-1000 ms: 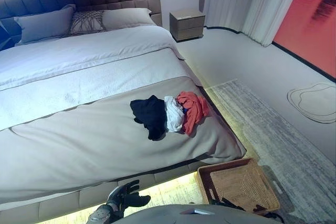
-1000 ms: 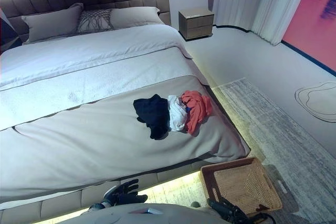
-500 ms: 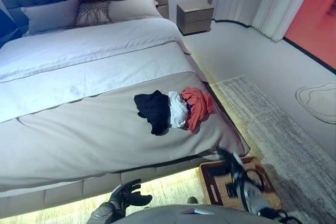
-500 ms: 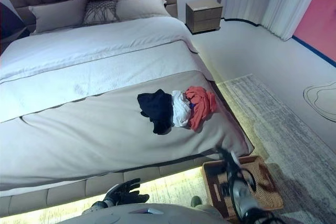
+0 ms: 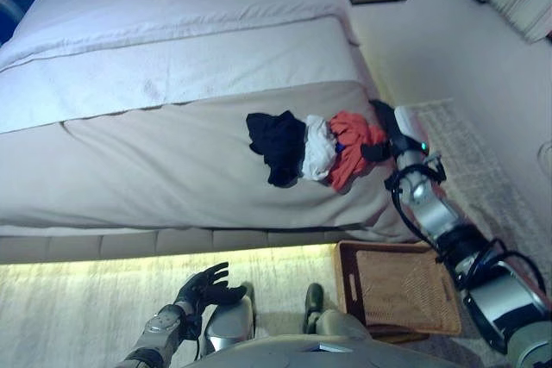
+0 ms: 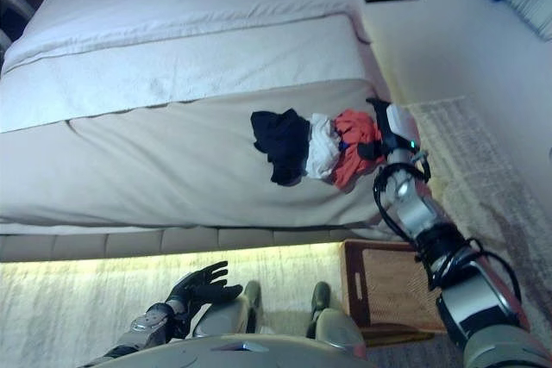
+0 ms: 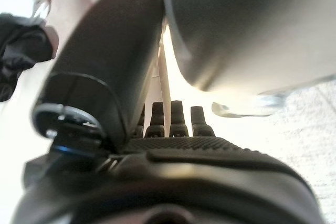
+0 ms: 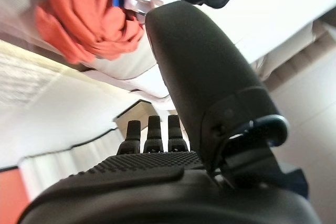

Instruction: Pick up the clothes from the bed and place them into the basket

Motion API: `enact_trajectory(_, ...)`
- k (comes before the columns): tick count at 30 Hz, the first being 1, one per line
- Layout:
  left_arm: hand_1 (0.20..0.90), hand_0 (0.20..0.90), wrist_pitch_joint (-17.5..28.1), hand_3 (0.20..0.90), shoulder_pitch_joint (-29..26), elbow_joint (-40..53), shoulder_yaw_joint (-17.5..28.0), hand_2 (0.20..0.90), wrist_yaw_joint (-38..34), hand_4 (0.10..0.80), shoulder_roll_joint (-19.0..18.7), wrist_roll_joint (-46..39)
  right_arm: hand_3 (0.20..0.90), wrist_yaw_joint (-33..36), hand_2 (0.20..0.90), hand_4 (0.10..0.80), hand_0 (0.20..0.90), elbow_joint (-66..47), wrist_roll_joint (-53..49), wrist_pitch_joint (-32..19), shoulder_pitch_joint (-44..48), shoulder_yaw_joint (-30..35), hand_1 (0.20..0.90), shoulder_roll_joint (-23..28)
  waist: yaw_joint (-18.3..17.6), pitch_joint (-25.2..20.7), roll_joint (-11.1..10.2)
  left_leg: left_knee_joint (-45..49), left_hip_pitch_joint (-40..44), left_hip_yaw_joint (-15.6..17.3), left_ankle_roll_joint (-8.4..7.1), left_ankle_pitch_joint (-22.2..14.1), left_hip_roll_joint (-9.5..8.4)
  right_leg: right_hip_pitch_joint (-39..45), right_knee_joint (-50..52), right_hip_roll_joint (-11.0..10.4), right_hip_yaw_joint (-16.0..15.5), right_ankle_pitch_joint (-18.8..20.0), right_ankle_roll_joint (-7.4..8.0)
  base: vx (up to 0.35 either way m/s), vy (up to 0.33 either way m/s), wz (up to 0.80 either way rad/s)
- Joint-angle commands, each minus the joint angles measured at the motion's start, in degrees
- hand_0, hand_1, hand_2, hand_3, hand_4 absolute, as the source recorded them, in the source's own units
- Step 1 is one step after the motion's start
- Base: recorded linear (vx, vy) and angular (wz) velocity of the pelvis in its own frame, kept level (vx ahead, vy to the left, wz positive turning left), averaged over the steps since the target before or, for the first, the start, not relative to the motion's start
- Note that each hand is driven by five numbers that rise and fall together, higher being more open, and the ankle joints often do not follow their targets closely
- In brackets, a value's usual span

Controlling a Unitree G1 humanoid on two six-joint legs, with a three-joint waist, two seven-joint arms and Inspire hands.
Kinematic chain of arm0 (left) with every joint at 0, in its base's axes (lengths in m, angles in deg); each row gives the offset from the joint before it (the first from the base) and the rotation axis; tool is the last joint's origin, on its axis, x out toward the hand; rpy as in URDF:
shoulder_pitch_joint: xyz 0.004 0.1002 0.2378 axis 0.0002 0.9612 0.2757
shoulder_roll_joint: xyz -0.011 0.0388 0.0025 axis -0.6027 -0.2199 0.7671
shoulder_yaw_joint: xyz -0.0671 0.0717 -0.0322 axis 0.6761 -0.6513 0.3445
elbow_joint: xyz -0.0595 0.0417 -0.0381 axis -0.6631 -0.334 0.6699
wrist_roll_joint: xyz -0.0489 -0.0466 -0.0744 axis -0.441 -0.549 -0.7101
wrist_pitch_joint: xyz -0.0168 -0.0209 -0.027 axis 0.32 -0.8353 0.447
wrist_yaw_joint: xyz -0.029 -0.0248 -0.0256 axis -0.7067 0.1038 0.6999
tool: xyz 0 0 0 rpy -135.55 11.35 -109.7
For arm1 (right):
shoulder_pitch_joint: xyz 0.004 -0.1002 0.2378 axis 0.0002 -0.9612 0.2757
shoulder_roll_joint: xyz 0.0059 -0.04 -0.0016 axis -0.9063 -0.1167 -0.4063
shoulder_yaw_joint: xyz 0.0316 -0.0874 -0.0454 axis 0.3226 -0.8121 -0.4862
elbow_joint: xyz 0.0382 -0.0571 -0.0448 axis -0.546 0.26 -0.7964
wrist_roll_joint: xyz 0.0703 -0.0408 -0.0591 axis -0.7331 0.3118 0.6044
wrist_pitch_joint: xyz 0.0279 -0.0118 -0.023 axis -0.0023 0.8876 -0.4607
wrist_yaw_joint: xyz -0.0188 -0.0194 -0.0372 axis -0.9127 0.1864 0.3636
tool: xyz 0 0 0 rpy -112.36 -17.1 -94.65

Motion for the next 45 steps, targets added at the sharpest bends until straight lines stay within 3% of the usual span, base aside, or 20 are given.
enact_trajectory(1, 0.900, 0.900, 4.01, 0.900, -2.35, 4.71, -0.99, 0.900, -0.84, 0.800, -5.05, -5.98, 0.900, 4.77, 0.900, 0.800, 0.900, -1.80, -0.32, -2.38, 11.29, -2.54, 0.900, 1.04, 2.55, 0.77, -3.61, 4.72, -4.70, 0.49, 2.40, -4.98, -0.59, -3.58, 15.35, -4.07, 2.59, -10.71, 1.04, -0.128, 0.101, 0.07)
enact_trajectory(7, 0.900, 0.900, 6.01, 0.900, -3.04, 12.48, -4.41, 0.900, -0.64, 0.800, -6.85, -13.08, 0.900, 4.26, 0.900, 0.800, 0.900, 8.88, -0.19, 0.55, 27.75, -11.00, 0.900, 3.51, 6.25, 5.40, -1.26, 12.95, -14.90, -1.43, 2.59, -6.48, -3.53, -13.87, 25.66, -5.37, 1.40, -13.48, -0.48, -0.100, 0.113, 0.25)
enact_trajectory(17, 0.900, 0.900, 8.18, 0.900, -0.08, 32.33, -6.91, 0.900, 0.95, 0.800, -12.41, -21.69, 0.900, 1.18, 0.900, 0.800, 0.900, 21.80, -2.73, 3.33, 40.09, -15.22, 0.900, 4.58, 10.95, 10.32, 2.66, 21.51, -24.19, -2.73, 3.55, -8.87, -7.13, -25.00, 40.54, -7.54, 0.15, -18.81, -1.85, -0.032, 0.010, 0.31)
enact_trajectory(20, 0.900, 0.900, 8.40, 0.900, 0.67, 37.62, -5.96, 0.900, 0.03, 0.800, -14.18, -23.93, 0.900, -2.64, 0.900, 0.800, 0.900, 25.09, -1.86, 6.85, 42.68, -16.81, 0.900, 5.21, 12.03, 10.85, 3.81, 24.53, -27.65, -3.35, 4.06, -9.34, -8.02, -28.86, 44.41, -7.77, 0.27, -19.92, -2.53, -0.005, 0.020, 0.16)
enact_trajectory(27, 0.900, 0.900, 8.88, 0.900, 2.35, 44.22, -4.34, 0.900, -0.61, 0.800, -17.16, -25.73, 0.900, -10.76, 0.900, 0.800, 0.900, 31.04, 8.35, 13.44, 46.14, -22.80, 0.900, 8.26, 13.44, 10.85, 4.58, 29.39, -33.97, -3.68, 5.15, -10.22, -8.60, -35.60, 49.52, -7.65, 0.23, -20.85, -3.25, -0.006, -0.015, 0.11)
enact_trajectory(30, 0.900, 0.900, 8.74, 0.900, 3.06, 46.54, -3.78, 0.900, -0.64, 0.800, -18.29, -25.94, 0.900, -14.20, 0.900, 0.800, 0.900, 32.88, 9.66, 15.34, 47.40, -25.75, 0.900, 9.48, 13.96, 10.85, 4.68, 31.09, -36.21, -3.75, 5.52, -10.60, -8.80, -37.86, 51.05, -7.56, 0.01, -21.02, -3.43, -0.023, -0.038, 0.04)
enact_trajectory(32, 0.900, 0.900, 8.58, 0.900, 4.07, 48.24, -3.07, 0.900, -0.16, 0.800, -19.39, -26.36, 0.900, -20.04, 0.900, 0.800, 0.900, 34.44, 11.52, 18.22, 48.41, -28.18, 0.900, 10.69, 14.42, 10.85, 4.94, 32.91, -38.16, -3.70, 5.80, -11.04, -9.02, -39.86, 52.72, -7.62, -0.11, -21.32, -3.63, -0.027, -0.045, 0.04)
enact_trajectory(36, 0.900, 0.900, 7.95, 0.900, 4.46, 49.70, -2.60, 0.900, 0.28, 0.800, -20.36, -26.60, 0.900, -22.62, 0.900, 0.800, 0.900, 35.72, 10.91, 18.97, 48.57, -29.75, 0.900, 11.46, 14.61, 10.85, 5.22, 34.18, -39.61, -3.75, 6.20, -11.34, -9.25, -41.34, 53.68, -7.48, -0.05, -21.37, -3.79, -0.026, -0.033, 0.08)
enact_trajectory(37, 0.900, 0.900, 7.90, 0.900, 4.51, 49.87, -2.68, 0.900, 0.30, 0.800, -20.47, -26.68, 0.807, -21.86, 0.820, 0.707, 0.820, 35.99, 9.69, 19.00, 48.50, -29.83, 0.820, 11.52, 14.59, 10.85, 5.35, 34.77, -39.86, -3.56, 6.26, -11.58, -9.31, -41.57, 53.93, -7.57, -0.09, -21.37, -3.83, -0.031, -0.012, 0.14)
enact_trajectory(38, 0.900, 0.900, 8.04, 0.900, 4.63, 49.91, -2.76, 0.900, 0.34, 0.800, -20.54, -26.79, 0.472, -20.59, 0.533, 0.372, 0.533, 36.32, 9.53, 18.85, 48.24, -29.30, 0.533, 11.47, 14.58, 10.85, 5.45, 35.29, -40.07, -3.46, 6.29, -11.81, -9.38, -41.68, 54.12, -7.59, -0.15, -21.40, -3.89, -0.027, -0.011, 0.15)
enact_trajectory(39, 0.900, 0.900, 8.04, 0.900, 4.71, 49.83, -2.66, 0.900, 0.61, 0.800, -20.66, -27.06, 0.255, -19.58, 0.347, 0.155, 0.347, 36.76, 9.37, 18.48, 48.26, -28.87, 0.347, 11.42, 14.59, 10.85, 5.48, 35.56, -40.04, -3.42, 6.34, -12.00, -9.41, -41.64, 54.22, -7.56, -0.23, -21.43, -3.94, -0.025, -0.012, 0.09)
enact_trajectory(40, 0.900, 0.900, 7.91, 0.900, 4.71, 49.91, -2.51, 0.900, 0.75, 0.800, -20.77, -27.26, 0.200, -18.92, 0.300, 0.100, 0.300, 36.92, 9.28, 18.08, 48.18, -28.37, 0.300, 11.50, 14.55, 10.85, 5.47, 35.79, -40.07, -3.43, 6.42, -12.15, -9.44, -41.68, 54.30, -7.51, -0.27, -21.41, -3.93, 0.000, 0.000, 0.00)
enact_trajectory(45, 0.900, 0.900, 8.20, 0.900, 4.99, 50.04, -2.92, 0.900, 1.48, 0.800, -20.90, -27.62, 0.200, -12.29, 0.300, 0.100, 0.300, 36.34, 8.39, 15.71, 46.64, -26.27, 0.300, 12.77, 13.86, 10.85, 5.20, 34.96, -38.14, -3.21, 6.24, -12.24, -9.01, -39.55, 52.76, -7.49, -0.65, -20.74, -3.76, -0.007, 0.000, 0.00)
